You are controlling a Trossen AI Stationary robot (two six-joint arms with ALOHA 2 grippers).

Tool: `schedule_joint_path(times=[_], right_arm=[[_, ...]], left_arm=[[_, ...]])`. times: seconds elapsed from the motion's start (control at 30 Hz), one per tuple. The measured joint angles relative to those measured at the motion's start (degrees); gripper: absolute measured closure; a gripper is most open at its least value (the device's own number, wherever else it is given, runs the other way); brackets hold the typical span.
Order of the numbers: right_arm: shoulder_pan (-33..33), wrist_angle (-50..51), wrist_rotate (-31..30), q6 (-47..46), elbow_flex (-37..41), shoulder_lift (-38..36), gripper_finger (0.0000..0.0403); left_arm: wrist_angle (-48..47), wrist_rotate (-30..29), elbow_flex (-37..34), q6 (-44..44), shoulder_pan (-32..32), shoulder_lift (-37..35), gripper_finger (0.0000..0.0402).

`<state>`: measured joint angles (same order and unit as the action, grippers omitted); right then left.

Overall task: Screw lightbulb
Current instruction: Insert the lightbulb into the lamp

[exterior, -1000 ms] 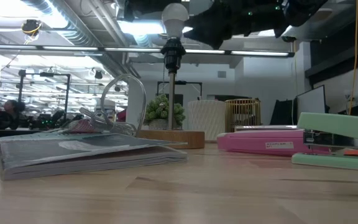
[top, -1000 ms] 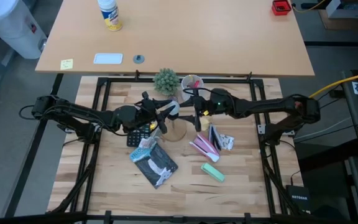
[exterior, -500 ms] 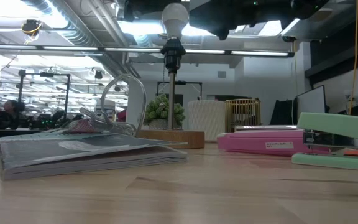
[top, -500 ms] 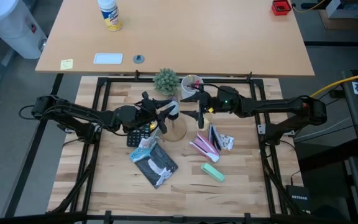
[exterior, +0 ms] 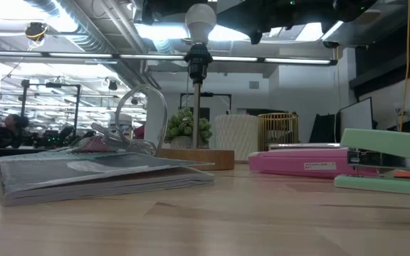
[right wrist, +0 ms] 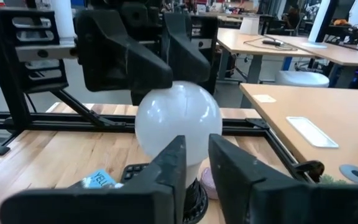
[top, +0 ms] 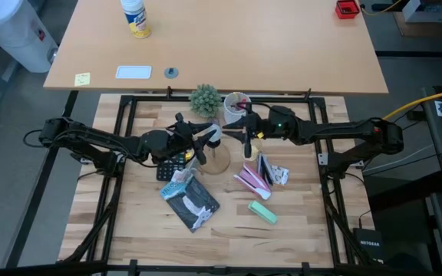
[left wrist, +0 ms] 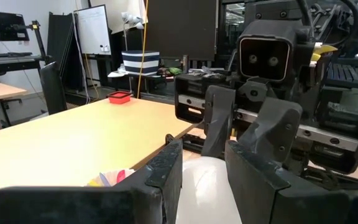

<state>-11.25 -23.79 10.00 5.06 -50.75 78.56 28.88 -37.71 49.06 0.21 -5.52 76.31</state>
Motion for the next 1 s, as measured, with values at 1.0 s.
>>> schedule_joint_path(times=[1.0], right_arm=[[0.0, -3.8, 4.6, 0.0, 0.0, 0.0, 0.0222]], left_arm=[[0.0, 0.0, 0.0, 0.0, 0.0, 0.0, 0.0288]])
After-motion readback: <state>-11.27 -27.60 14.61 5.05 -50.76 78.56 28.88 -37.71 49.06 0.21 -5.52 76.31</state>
